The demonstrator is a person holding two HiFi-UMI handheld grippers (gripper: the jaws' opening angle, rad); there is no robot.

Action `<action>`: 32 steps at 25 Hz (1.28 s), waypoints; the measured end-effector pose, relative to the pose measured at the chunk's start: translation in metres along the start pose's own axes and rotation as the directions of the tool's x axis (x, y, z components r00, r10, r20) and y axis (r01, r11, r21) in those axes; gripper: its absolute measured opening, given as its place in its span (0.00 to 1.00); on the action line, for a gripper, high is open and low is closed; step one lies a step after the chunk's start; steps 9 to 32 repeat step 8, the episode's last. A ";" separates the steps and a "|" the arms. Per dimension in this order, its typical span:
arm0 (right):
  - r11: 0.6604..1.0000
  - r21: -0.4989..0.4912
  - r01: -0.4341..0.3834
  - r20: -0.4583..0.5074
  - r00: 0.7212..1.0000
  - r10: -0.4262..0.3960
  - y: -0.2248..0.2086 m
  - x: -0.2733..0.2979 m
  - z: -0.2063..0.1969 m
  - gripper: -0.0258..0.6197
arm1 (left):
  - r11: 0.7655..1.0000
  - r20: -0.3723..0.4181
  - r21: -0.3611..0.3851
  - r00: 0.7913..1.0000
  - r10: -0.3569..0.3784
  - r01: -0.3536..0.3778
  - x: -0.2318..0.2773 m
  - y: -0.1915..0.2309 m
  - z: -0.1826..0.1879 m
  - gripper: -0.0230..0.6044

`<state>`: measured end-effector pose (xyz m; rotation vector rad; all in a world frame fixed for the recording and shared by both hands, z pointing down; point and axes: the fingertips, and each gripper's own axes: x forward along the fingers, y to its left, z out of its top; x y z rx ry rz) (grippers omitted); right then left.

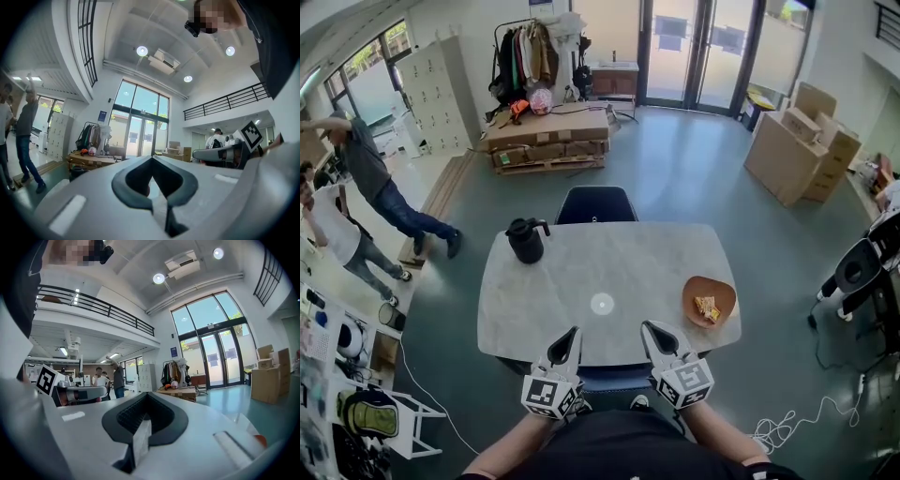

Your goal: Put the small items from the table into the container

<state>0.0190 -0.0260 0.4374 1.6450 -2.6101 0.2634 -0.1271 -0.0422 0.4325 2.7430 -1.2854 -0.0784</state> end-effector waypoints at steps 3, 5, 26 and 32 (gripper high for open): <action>1.000 -0.001 -0.005 -0.001 1.000 0.005 -0.001 -0.002 0.000 0.08 | 1.000 -0.010 -0.004 1.000 -0.008 0.008 0.003 -0.005 -0.002 0.04; 1.000 -0.002 -0.008 -0.005 1.000 0.008 -0.003 -0.006 0.000 0.08 | 1.000 -0.014 -0.006 1.000 -0.015 0.015 0.005 -0.011 -0.002 0.04; 1.000 -0.003 -0.009 -0.010 1.000 0.008 -0.006 -0.010 0.002 0.08 | 1.000 -0.014 -0.009 1.000 -0.021 0.021 0.010 -0.017 0.000 0.04; 1.000 -0.003 -0.009 -0.010 1.000 0.008 -0.006 -0.010 0.002 0.08 | 1.000 -0.014 -0.009 1.000 -0.021 0.021 0.010 -0.017 0.000 0.04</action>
